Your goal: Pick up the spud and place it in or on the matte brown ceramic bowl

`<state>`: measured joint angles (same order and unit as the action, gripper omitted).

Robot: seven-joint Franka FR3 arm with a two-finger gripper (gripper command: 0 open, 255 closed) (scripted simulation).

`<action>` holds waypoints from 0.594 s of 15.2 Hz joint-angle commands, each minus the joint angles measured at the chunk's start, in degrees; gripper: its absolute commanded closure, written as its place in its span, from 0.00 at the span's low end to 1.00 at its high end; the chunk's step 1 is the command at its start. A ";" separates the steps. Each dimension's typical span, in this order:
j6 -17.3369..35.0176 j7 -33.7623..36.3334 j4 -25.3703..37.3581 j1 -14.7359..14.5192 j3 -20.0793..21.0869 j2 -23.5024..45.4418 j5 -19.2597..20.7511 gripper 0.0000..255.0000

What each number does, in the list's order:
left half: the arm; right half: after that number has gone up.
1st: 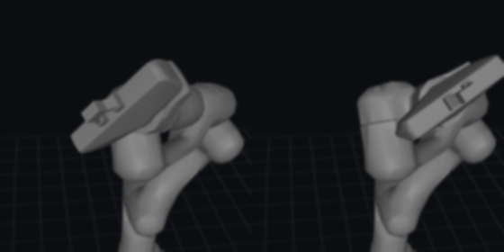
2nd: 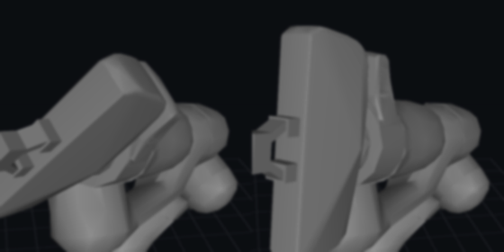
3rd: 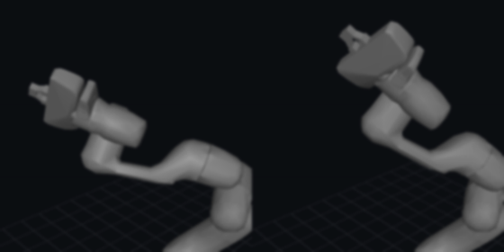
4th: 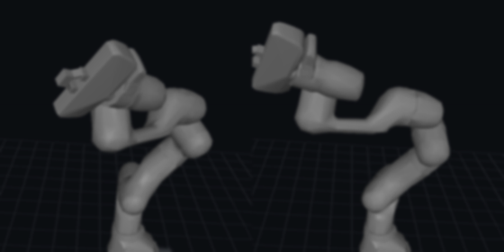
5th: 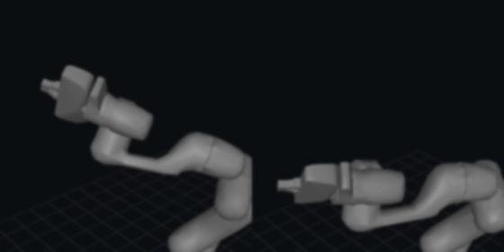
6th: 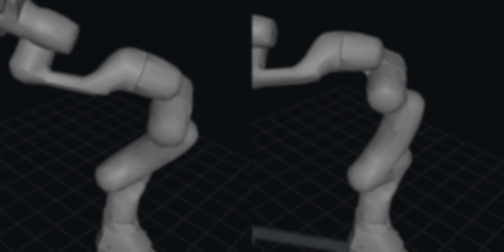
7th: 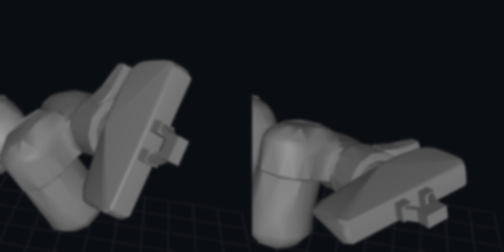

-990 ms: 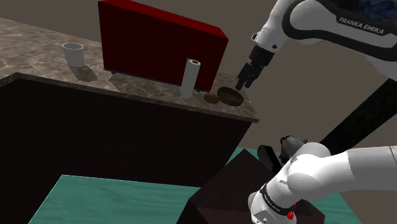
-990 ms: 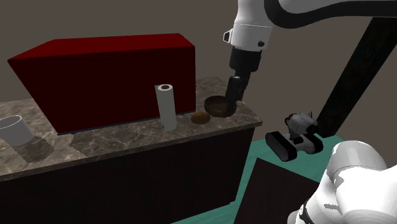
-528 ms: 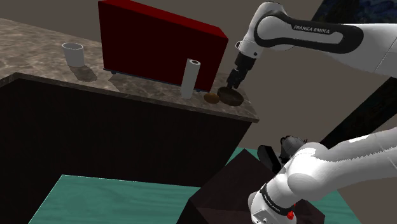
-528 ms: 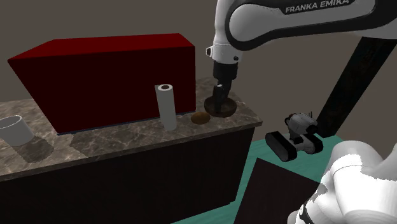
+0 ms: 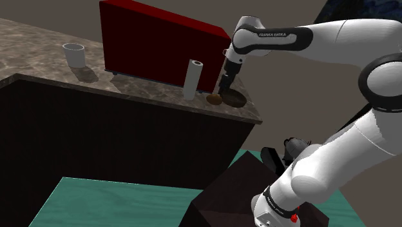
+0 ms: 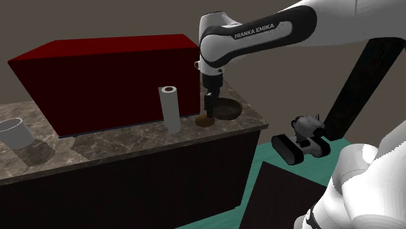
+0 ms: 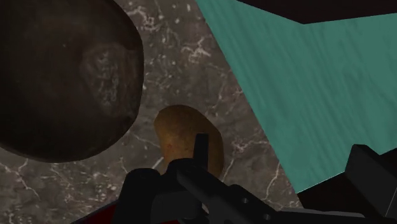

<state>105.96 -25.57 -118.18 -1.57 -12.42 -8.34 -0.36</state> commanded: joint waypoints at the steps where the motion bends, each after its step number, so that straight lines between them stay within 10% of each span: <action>1: 1.16 -2.74 2.58 0.19 -0.69 4.42 -0.11 0.00; 9: 4.30 -8.98 10.05 1.10 -1.47 16.72 -1.00 0.00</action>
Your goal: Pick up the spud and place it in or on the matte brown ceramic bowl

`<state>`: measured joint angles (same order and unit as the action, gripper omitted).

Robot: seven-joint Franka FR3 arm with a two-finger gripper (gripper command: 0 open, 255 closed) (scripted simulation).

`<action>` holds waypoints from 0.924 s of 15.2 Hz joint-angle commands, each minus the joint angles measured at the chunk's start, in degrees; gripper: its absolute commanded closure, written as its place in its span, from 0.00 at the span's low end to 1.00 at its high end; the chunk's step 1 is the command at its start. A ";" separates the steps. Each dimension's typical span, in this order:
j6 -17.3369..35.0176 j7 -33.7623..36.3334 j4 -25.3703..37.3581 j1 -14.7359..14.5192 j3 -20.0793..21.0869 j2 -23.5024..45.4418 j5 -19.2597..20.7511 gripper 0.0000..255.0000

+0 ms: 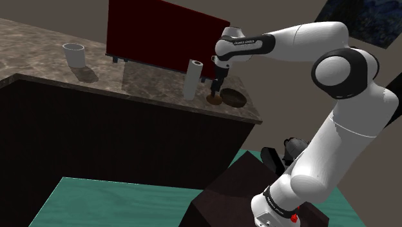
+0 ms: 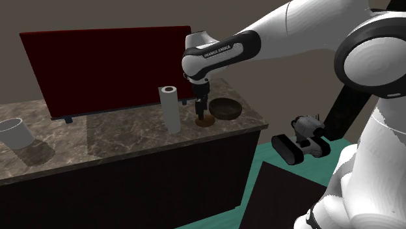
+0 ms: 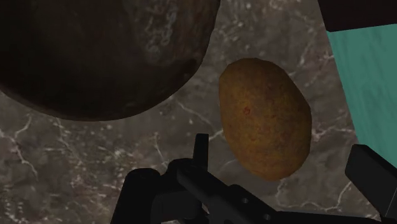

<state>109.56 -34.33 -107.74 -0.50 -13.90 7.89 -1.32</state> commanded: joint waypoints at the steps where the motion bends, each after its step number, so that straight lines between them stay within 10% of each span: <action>1: 1.45 -0.25 -0.99 0.04 0.02 0.64 -0.08 0.00; 13: 4.84 -0.41 -3.59 0.08 0.06 1.44 -0.32 0.00; 14: 4.93 -0.39 -3.73 0.07 0.07 1.39 -0.31 1.00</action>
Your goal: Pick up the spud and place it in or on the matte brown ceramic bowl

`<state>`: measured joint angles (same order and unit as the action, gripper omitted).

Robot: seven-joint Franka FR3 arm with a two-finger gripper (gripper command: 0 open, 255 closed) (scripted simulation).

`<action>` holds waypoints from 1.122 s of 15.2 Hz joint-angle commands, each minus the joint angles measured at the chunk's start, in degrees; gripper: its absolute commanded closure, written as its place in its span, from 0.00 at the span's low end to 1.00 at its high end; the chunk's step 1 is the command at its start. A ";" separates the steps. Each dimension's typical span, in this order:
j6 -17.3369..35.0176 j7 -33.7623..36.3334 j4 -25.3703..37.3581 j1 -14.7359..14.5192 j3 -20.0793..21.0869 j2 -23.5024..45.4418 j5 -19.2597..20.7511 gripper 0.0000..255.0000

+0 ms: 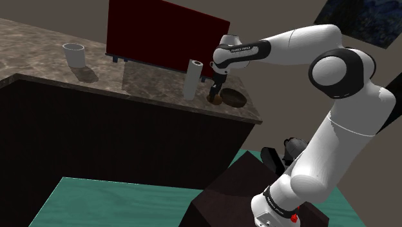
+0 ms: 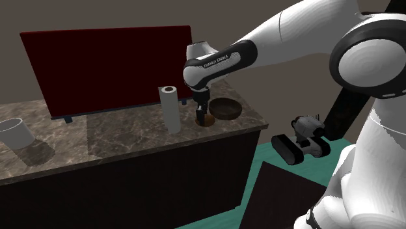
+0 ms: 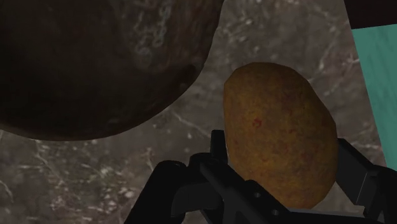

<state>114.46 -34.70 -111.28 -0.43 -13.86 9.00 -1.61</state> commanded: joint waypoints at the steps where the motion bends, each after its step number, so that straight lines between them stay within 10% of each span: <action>1: -0.04 -0.04 -0.13 0.00 0.01 0.28 -0.01 1.00; 17: -5.79 0.30 3.69 -0.11 -0.07 -1.70 0.53 1.00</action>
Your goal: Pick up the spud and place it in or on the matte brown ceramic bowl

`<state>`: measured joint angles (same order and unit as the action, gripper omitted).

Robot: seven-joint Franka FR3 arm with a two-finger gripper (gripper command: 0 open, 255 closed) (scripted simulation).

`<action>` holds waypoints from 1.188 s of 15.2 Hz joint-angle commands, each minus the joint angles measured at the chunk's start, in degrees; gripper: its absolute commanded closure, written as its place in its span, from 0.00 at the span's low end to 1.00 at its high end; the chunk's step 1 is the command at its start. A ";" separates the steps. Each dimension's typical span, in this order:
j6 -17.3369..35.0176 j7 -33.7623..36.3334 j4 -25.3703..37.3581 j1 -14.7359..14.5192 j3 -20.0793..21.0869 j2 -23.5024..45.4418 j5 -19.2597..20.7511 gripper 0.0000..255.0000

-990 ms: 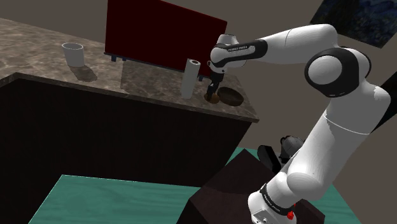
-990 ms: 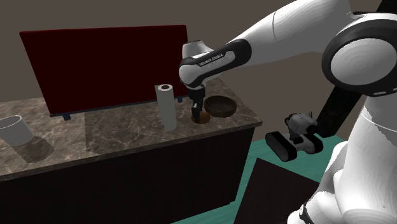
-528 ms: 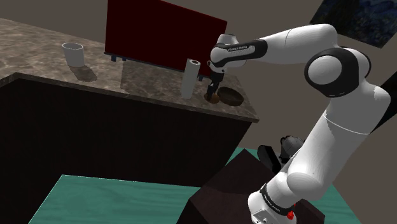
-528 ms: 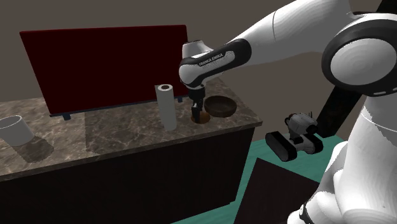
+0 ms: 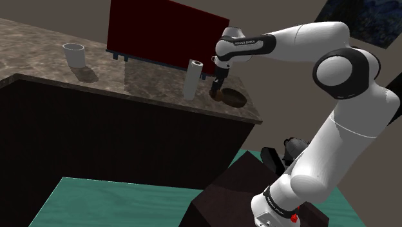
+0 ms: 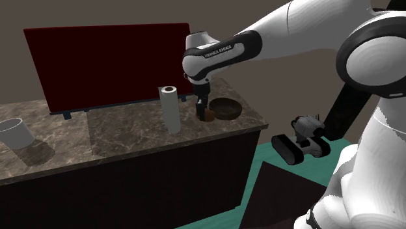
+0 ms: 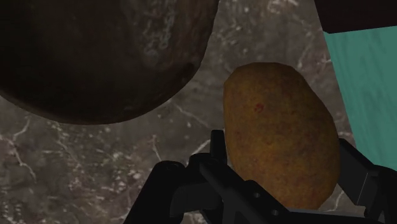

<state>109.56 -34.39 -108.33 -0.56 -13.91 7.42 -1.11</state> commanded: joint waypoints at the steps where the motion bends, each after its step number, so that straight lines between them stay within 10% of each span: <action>1: -1.61 0.02 1.26 0.01 -0.03 -0.33 0.10 1.00; 18: -12.07 -2.38 10.32 1.42 -1.28 -1.79 0.65 1.00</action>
<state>97.69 -35.90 -98.04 0.39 -14.80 5.80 -0.55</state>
